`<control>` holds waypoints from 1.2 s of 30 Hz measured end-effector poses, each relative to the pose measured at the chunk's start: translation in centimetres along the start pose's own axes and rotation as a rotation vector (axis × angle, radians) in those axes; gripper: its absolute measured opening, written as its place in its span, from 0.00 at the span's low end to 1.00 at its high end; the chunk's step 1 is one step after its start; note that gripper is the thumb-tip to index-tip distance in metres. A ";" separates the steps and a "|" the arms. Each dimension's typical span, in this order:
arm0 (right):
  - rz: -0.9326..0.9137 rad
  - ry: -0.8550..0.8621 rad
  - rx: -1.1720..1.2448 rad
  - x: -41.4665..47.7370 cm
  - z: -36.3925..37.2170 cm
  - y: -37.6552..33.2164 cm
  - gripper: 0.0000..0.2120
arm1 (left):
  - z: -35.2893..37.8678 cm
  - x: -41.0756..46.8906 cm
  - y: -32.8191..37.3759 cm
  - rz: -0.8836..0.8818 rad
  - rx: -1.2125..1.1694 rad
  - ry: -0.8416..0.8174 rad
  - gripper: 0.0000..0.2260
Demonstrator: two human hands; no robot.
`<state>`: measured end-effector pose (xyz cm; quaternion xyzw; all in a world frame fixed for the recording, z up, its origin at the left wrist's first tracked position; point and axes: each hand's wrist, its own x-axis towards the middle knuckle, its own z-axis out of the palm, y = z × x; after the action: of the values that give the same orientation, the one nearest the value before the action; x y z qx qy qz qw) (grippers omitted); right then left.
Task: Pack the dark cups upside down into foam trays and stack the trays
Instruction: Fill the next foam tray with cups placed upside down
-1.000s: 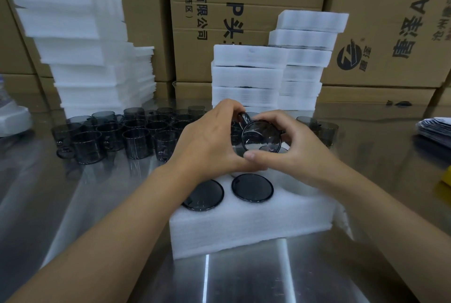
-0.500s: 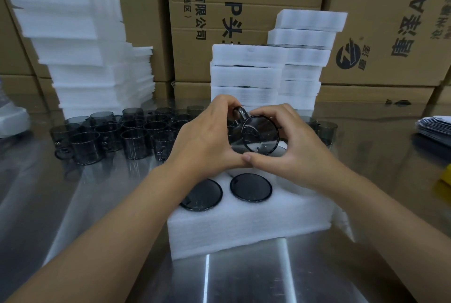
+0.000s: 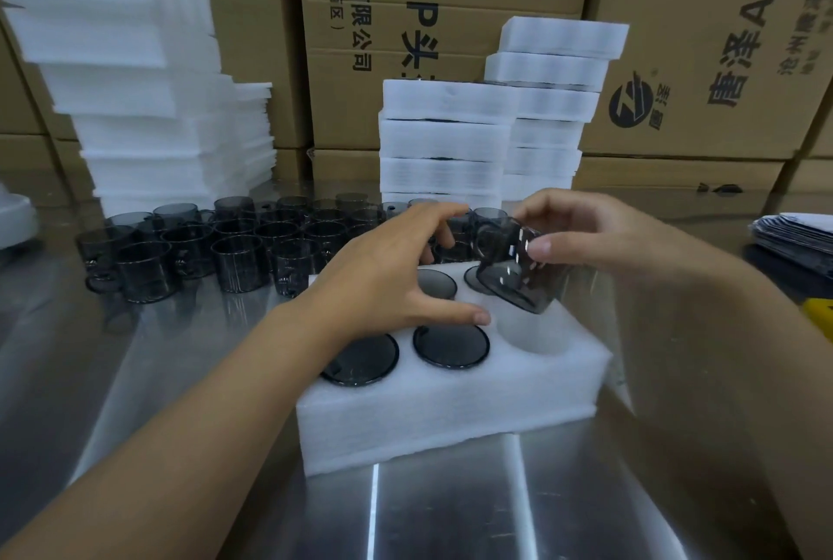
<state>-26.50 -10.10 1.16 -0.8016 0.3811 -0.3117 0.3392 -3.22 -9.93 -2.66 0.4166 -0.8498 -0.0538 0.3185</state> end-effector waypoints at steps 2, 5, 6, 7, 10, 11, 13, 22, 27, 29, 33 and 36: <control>0.033 -0.103 -0.025 -0.5 -0.9 0.0 0.16 | 0.0 0.0 -0.1 0.007 0.027 -0.044 0.44; 0.077 -0.182 -0.040 -0.9 -1.4 0.2 0.17 | 0.1 0.1 -0.2 -0.005 0.044 -0.074 0.40; 0.089 -0.196 -0.062 -0.9 -1.3 0.2 0.18 | 0.1 0.1 -0.3 -0.010 0.048 -0.075 0.37; 0.098 -0.203 -0.086 -0.8 -1.2 0.2 0.19 | 0.2 0.1 -0.4 -0.012 0.057 -0.077 0.33; 0.110 -0.212 -0.108 -0.6 -0.4 0.2 0.21 | 0.3 0.2 -0.5 -0.025 0.091 -0.084 0.20; 0.111 -0.223 -0.115 -0.6 -0.2 0.1 0.20 | 0.3 0.2 -0.5 -0.029 0.097 -0.086 0.16; 0.114 -0.245 -0.143 -0.6 0.1 0.0 0.20 | 0.3 0.2 -0.4 -0.036 0.099 -0.097 0.12; 0.148 -0.319 -0.197 -0.7 0.1 -0.4 0.22 | 0.2 0.2 -0.1 -0.039 0.129 -0.135 0.07; 0.160 -0.303 -0.197 -0.6 -0.1 -0.2 0.24 | 0.1 0.1 -0.1 -0.044 0.133 -0.134 0.06; 0.176 -0.314 -0.193 -0.7 -0.1 0.0 0.23 | 0.1 0.1 0.0 -0.044 0.134 -0.138 0.06; 0.204 -0.355 -0.211 -0.9 -0.2 0.0 0.23 | 0.0 0.0 0.0 -0.046 0.135 -0.144 0.09; 0.210 -0.358 -0.242 -0.9 0.0 -0.2 0.25 | 0.0 0.0 0.2 -0.056 0.127 -0.143 0.12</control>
<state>-26.91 -9.34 1.10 -0.8348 0.4309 -0.0798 0.3333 -3.28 -9.79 -2.60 0.4545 -0.8601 -0.0383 0.2283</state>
